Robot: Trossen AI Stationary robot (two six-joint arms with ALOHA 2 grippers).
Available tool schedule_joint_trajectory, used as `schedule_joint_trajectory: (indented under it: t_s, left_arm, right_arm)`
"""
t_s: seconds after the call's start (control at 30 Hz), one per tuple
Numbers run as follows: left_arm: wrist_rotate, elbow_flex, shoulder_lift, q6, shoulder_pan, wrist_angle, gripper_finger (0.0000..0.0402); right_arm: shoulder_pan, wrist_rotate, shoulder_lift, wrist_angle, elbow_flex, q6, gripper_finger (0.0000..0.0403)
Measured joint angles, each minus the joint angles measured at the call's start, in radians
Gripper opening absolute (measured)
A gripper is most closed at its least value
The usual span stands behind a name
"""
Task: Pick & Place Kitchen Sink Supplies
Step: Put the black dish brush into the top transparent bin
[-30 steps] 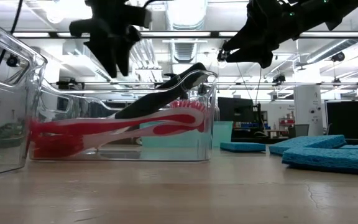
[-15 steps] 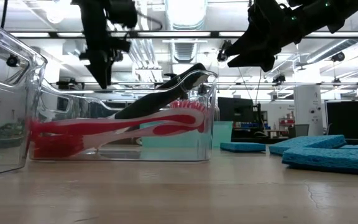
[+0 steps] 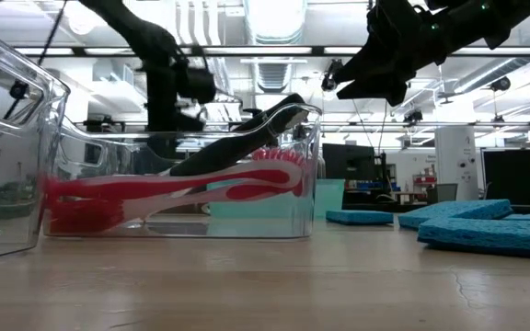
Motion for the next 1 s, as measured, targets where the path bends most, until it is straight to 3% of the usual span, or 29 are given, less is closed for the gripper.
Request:
schedule_joint_trajectory:
  t_s: [0.5,0.83,1.0]
  left_arm:
    - [0.01,0.148,0.226,0.055,0.021,-0.005,0.0236]
    - [0.06,0.159,0.293,0.044,0.024,-0.032,0.0235]
    - [0.057,0.158,0.305,0.035,0.024,-0.038,0.0211]
  right_arm:
    - [0.0,0.0,0.0,0.003,-0.007,-0.016,0.0224]
    - [0.0,0.0,0.0,0.004,-0.019,-0.016,0.0224]
    - [0.0,0.0,0.0,0.005,-0.019,-0.016,0.0224]
